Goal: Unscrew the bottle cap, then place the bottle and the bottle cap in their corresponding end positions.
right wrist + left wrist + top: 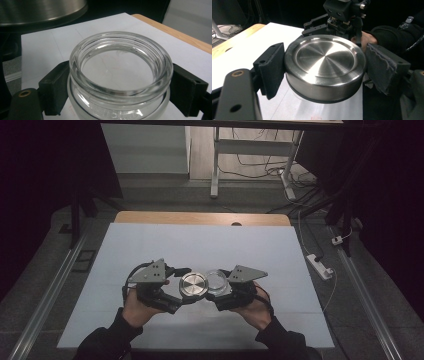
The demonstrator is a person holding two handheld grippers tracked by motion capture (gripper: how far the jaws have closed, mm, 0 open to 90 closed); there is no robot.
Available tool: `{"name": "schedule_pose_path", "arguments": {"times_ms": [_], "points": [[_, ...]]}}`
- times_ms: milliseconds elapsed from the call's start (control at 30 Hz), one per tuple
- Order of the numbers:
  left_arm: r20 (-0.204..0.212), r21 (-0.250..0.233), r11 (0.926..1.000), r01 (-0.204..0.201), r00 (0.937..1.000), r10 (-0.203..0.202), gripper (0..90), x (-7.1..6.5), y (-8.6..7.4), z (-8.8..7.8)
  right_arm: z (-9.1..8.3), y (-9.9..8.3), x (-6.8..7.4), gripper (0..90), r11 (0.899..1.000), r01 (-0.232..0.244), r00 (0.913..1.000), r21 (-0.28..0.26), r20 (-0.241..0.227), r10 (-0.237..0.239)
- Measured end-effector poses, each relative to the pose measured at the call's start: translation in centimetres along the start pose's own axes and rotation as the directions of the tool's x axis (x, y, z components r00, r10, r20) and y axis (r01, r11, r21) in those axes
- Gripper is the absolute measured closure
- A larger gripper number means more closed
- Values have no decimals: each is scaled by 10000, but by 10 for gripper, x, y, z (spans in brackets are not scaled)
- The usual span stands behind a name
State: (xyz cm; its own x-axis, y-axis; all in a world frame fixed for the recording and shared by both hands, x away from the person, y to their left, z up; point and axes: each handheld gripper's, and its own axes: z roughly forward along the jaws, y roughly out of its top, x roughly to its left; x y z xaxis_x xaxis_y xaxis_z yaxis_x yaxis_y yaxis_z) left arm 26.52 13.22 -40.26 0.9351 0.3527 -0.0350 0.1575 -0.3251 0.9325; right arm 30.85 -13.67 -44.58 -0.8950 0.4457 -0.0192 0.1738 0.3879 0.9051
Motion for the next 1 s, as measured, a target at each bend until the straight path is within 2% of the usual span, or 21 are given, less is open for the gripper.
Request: {"name": "schedule_pose_path", "arguments": {"times_ms": [467,733,1000], "points": [[47,116,9997,-199,9998,198,210,-8,-10,2,1,3,-9,148,10000,-74,10000,-58,33,74],[7,182,9998,-59,10000,59,210,-13,-21,4,4,8,-15,148,9999,-104,9999,-98,105,105],[18,368,9993,34,10000,-35,210,-17,-33,13,12,13,-21,148,9998,-145,9997,-114,185,147]]}}
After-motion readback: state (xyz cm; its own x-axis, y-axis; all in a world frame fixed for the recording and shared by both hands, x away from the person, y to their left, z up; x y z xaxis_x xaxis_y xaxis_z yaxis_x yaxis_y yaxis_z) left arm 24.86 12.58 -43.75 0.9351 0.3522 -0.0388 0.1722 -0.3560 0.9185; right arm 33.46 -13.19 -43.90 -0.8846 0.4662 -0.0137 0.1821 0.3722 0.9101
